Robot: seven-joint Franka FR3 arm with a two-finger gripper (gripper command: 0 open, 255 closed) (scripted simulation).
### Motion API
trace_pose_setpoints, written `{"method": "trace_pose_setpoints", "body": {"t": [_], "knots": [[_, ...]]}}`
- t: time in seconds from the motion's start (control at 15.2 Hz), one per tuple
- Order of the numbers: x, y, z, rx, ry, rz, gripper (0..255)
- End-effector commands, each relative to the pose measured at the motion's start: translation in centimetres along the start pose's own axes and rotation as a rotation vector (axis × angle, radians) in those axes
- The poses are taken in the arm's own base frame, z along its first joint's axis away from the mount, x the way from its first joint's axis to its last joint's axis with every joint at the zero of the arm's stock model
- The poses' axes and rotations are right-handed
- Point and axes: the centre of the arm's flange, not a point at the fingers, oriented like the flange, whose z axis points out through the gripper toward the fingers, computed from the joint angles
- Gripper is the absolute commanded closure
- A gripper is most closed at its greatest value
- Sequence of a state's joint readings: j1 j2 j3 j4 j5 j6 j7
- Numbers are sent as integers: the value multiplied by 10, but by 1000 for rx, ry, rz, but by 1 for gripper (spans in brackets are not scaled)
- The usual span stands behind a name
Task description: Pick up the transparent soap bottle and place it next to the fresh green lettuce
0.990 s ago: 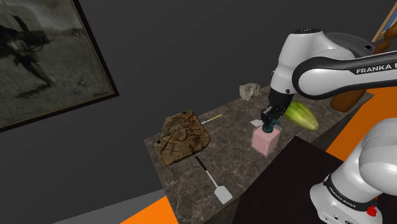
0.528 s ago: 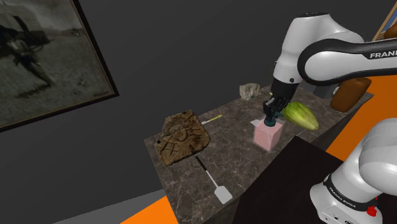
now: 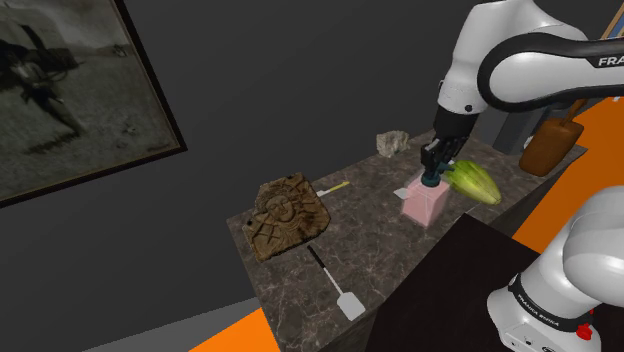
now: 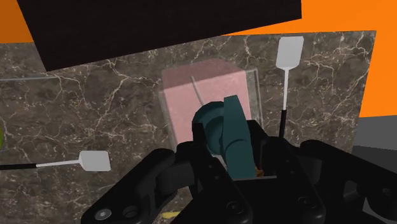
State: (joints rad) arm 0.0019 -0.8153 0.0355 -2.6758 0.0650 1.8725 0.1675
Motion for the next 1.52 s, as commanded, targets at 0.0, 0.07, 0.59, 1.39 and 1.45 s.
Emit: {"method": "trace_pose_setpoints", "body": {"t": [0.0,0.07,0.59,1.39,1.45], "knots": [[5,22,-1,0,0,-1,255],[7,35,-1,0,0,-1,255],[29,139,3,0,0,-1,255],[60,294,8,0,0,-1,255],[63,307,8,0,0,-1,255]]}}
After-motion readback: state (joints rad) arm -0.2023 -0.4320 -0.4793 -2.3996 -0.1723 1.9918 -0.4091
